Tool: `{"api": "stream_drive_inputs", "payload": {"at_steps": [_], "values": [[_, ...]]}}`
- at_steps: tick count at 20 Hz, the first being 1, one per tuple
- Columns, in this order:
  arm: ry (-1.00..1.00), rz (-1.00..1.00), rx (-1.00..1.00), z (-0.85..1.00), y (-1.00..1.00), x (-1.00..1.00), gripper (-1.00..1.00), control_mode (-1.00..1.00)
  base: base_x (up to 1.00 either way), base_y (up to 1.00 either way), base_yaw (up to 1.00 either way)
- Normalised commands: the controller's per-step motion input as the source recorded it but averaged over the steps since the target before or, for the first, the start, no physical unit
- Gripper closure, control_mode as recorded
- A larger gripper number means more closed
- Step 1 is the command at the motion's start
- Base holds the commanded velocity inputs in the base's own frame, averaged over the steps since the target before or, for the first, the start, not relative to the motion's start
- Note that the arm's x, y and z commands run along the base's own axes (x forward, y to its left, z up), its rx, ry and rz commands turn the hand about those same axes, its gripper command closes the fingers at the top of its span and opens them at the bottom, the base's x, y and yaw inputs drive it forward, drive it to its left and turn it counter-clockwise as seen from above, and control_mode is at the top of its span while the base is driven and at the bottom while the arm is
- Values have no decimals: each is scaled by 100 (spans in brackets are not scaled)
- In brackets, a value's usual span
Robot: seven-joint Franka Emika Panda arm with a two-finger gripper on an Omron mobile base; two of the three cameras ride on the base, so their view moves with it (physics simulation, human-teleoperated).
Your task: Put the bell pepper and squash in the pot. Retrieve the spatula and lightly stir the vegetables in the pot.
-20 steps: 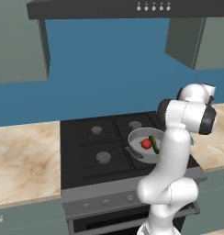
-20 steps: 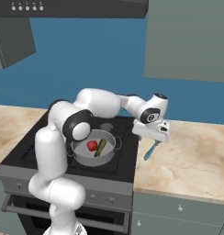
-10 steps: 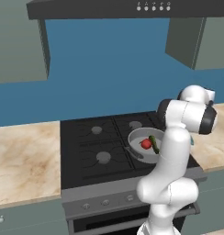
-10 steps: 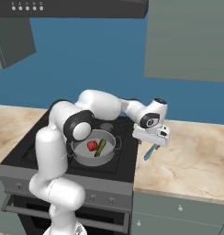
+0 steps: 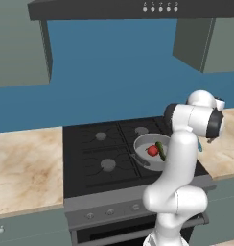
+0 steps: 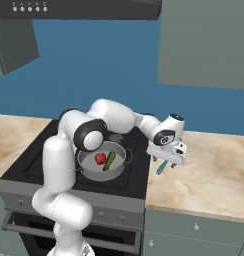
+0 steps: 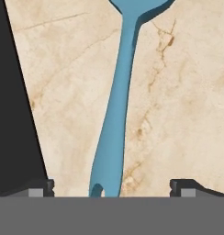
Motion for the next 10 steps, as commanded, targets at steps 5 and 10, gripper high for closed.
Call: {"api": "stream_drive_inputs", "payload": {"at_steps": [5, 10], "values": [[0, -4, 0, -11, 0, 27, -100, -100, 0, 0, 0], [0, -4, 0, -38, 0, 21, -100, -100, 0, 0, 0]]}}
